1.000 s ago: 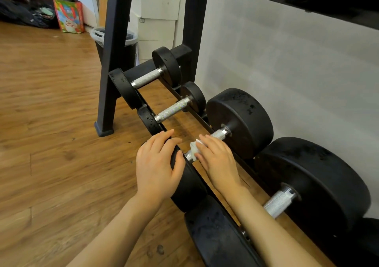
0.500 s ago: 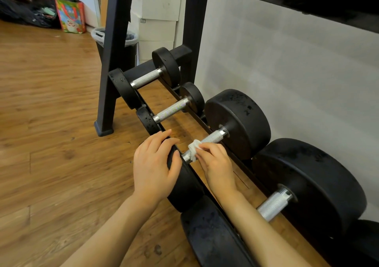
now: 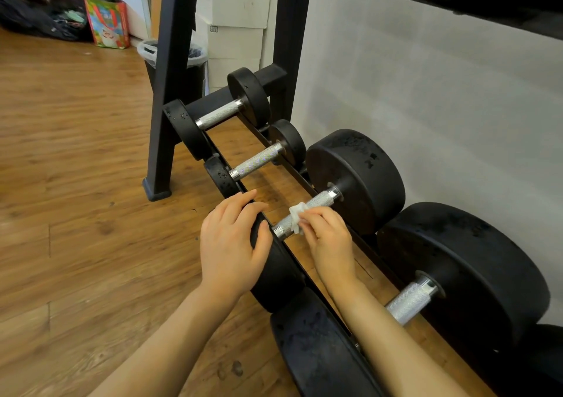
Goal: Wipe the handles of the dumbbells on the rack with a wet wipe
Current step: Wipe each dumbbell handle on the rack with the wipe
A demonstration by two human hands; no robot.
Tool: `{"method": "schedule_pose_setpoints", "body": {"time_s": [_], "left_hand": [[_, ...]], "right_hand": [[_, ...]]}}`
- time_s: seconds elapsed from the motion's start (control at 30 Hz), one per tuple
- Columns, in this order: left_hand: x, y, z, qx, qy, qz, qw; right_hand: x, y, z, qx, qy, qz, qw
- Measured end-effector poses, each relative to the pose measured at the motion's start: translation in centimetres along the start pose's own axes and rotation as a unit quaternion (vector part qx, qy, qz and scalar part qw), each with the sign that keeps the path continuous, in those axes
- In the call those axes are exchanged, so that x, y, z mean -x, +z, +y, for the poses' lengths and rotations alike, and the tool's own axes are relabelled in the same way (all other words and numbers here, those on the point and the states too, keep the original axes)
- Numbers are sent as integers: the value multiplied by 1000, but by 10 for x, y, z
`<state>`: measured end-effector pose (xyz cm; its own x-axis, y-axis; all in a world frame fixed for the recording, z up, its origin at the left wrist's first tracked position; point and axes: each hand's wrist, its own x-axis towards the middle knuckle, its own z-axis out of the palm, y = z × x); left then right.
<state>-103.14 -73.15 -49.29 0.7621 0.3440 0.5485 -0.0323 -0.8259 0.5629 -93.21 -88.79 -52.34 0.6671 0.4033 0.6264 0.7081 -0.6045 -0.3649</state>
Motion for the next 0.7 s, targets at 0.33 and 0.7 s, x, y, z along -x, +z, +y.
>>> {"method": "schedule_pose_setpoints", "body": {"time_s": [0.33,0.7], "left_hand": [[0,0,0,4,1,1,1000],[-1,0,0,3,-4,-3,1000]], "right_hand": [[0,1,-2,18,-4,-32,999],[-2,-1,2,14,46,20,999]]}}
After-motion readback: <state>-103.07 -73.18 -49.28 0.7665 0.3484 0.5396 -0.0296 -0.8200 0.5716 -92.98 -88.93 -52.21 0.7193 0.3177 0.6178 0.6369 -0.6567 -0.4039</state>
